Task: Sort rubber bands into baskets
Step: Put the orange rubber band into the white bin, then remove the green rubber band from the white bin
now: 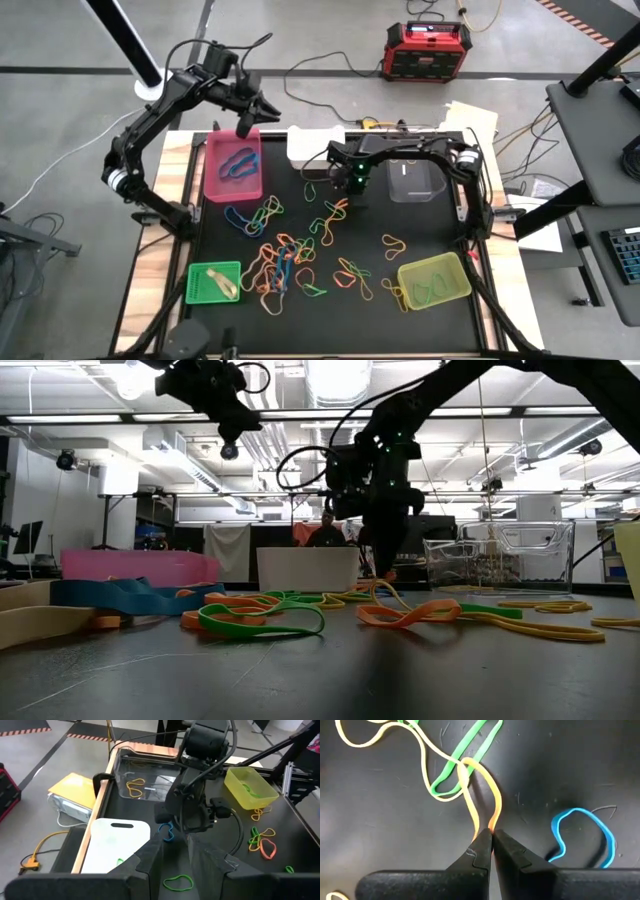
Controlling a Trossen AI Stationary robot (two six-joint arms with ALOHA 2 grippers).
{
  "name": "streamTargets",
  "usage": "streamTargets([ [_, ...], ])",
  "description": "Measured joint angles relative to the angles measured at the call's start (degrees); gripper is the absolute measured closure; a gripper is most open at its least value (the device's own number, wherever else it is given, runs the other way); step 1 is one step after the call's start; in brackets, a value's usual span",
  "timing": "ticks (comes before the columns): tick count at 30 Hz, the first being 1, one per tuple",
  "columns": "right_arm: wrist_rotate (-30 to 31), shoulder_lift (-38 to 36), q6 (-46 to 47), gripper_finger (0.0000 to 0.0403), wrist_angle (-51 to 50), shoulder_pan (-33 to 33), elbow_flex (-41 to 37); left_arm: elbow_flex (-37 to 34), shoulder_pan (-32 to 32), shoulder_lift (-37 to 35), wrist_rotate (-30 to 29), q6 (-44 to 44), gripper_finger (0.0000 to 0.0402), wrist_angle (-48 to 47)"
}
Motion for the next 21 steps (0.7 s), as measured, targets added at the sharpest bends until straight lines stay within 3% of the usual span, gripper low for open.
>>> streamTargets([
  [5, 1.0, -1.0, 2.6, 0.0358, -0.6, 0.0, 0.0, 0.0, -1.1, -0.2, -3.0, -0.1, 0.0323, 0.3],
  [8, 5.0, -1.2, 3.8, 0.0320, -0.5, 0.0, 0.1, 0.0, -1.5, -0.2, -5.9, -0.1, 0.0323, 1.1],
  [13, 11.4, -3.2, 2.1, 0.0269, 1.2, -0.2, 1.0, 0.0, -1.3, -0.2, -6.0, 0.7, 0.0323, 3.2],
  [16, 11.8, -5.5, -0.2, 0.0257, 5.1, -1.5, 3.5, 0.0, -0.6, -0.2, -6.3, 2.5, 0.0323, 4.0],
  [21, 11.8, -6.8, -2.1, 0.0261, 13.9, -5.8, 9.7, 0.0, 0.2, -0.2, -11.7, 4.1, 0.0323, 6.4],
])
